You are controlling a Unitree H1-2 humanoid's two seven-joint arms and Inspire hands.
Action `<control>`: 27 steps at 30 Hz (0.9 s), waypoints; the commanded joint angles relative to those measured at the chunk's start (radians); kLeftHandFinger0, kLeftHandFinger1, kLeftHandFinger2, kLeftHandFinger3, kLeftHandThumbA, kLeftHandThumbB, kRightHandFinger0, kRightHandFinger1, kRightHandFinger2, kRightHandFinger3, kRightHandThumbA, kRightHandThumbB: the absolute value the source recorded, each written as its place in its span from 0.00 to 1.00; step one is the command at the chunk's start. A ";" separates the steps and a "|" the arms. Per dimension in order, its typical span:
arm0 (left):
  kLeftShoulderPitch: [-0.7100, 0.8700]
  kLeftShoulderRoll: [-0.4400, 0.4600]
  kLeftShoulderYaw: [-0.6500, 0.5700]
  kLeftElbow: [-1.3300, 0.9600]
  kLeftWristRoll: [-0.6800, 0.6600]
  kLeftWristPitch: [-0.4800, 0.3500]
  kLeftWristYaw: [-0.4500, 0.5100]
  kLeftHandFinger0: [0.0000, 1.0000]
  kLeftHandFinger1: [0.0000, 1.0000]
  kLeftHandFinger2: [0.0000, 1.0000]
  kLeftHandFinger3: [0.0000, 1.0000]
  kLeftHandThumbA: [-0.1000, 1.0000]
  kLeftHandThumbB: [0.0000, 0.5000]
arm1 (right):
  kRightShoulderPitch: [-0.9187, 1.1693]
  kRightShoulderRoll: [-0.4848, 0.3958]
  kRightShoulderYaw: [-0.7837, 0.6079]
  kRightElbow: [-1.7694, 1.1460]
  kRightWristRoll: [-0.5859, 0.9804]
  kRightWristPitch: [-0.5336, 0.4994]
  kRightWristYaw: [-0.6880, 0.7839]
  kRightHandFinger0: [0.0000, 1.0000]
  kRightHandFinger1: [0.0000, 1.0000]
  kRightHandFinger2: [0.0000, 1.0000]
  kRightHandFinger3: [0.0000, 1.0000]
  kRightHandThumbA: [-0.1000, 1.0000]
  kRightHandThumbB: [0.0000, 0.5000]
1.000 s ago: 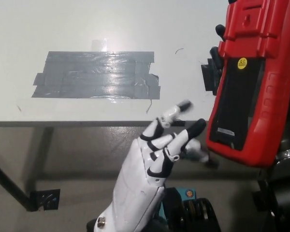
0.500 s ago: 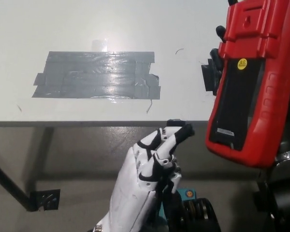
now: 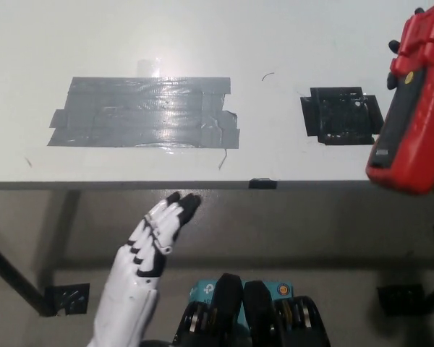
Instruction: The robot first picks the multimeter with right hand and then unfolds the black stand on the back of it using left hand
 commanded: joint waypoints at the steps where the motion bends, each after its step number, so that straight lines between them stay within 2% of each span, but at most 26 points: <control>1: 0.102 0.048 0.134 0.051 0.067 -0.025 0.114 1.00 1.00 1.00 1.00 1.00 0.41 | -0.237 -0.216 0.191 0.246 -0.641 -0.219 0.146 0.00 0.33 0.79 0.84 0.00 0.27; 2: 0.109 0.049 0.139 0.051 0.064 -0.025 0.111 1.00 1.00 1.00 1.00 1.00 0.41 | -0.247 -0.234 0.213 0.266 -0.689 -0.228 0.136 0.00 0.33 0.79 0.84 0.00 0.27; 4: 0.131 0.070 0.139 0.065 0.053 -0.025 0.127 1.00 1.00 1.00 1.00 1.00 0.39 | -0.288 -0.260 0.248 0.332 -0.757 -0.250 0.116 0.00 0.29 0.71 0.76 0.00 0.26; 5: 0.140 0.082 0.133 0.074 0.049 -0.025 0.142 1.00 1.00 1.00 1.00 1.00 0.38 | -0.310 -0.272 0.269 0.368 -0.791 -0.250 0.102 0.00 0.23 0.60 0.71 0.00 0.25; 7: 0.153 0.095 0.124 0.084 0.043 -0.025 0.152 1.00 1.00 1.00 1.00 1.00 0.37 | -0.344 -0.287 0.298 0.436 -0.828 -0.266 0.088 0.00 0.13 0.52 0.69 0.00 0.23; 10: 0.164 0.107 0.118 0.095 0.030 -0.025 0.145 1.00 1.00 1.00 1.00 1.00 0.41 | -0.390 -0.300 0.342 0.540 -0.878 -0.314 0.087 0.00 0.15 0.58 0.76 0.00 0.23; 11: 0.166 0.108 0.119 0.099 0.027 -0.025 0.140 1.00 1.00 1.00 1.00 1.00 0.41 | -0.409 -0.301 0.356 0.574 -0.891 -0.324 0.081 0.00 0.15 0.58 0.76 0.00 0.24; 12: 0.169 0.112 0.111 0.107 0.023 -0.025 0.145 1.00 1.00 1.00 1.00 1.00 0.41 | -0.441 -0.304 0.389 0.628 -0.934 -0.311 0.049 0.00 0.17 0.58 0.75 0.00 0.27; 14: 0.170 0.116 0.102 0.116 0.026 -0.025 0.153 1.00 1.00 1.00 1.00 1.00 0.41 | -0.484 -0.308 0.434 0.694 -0.961 -0.260 0.028 0.00 0.21 0.63 0.79 0.00 0.29; 15: 0.177 0.116 0.096 0.123 0.025 -0.025 0.155 1.00 1.00 1.00 1.00 1.00 0.42 | -0.525 -0.303 0.468 0.777 -0.974 -0.278 0.038 0.00 0.23 0.69 0.89 0.00 0.25; 19: 0.183 0.112 0.080 0.133 0.051 -0.025 0.158 1.00 1.00 1.00 1.00 1.00 0.43 | -0.614 -0.280 0.534 0.970 -1.008 -0.334 0.018 0.00 0.23 0.73 0.93 0.00 0.29; 21: 0.183 0.107 0.080 0.134 0.057 -0.025 0.158 1.00 1.00 1.00 1.00 1.00 0.43 | -0.661 -0.258 0.564 1.059 -1.012 -0.342 0.008 0.00 0.24 0.74 0.89 0.00 0.30; 23: 0.184 0.105 0.082 0.133 0.059 -0.025 0.158 1.00 1.00 1.00 1.00 1.00 0.43 | -0.707 -0.234 0.596 1.144 -1.018 -0.354 0.001 0.00 0.25 0.76 0.91 0.00 0.29; 25: 0.186 0.103 0.081 0.132 0.061 -0.025 0.158 1.00 1.00 1.00 1.00 1.00 0.43 | -0.743 -0.212 0.623 1.236 -1.020 -0.388 -0.015 0.00 0.17 0.67 0.92 0.00 0.30; 27: 0.184 0.102 0.080 0.129 0.063 -0.025 0.154 1.00 1.00 1.00 1.00 1.00 0.43 | -0.772 -0.193 0.644 1.306 -1.017 -0.410 -0.031 0.00 0.23 0.77 0.96 0.00 0.30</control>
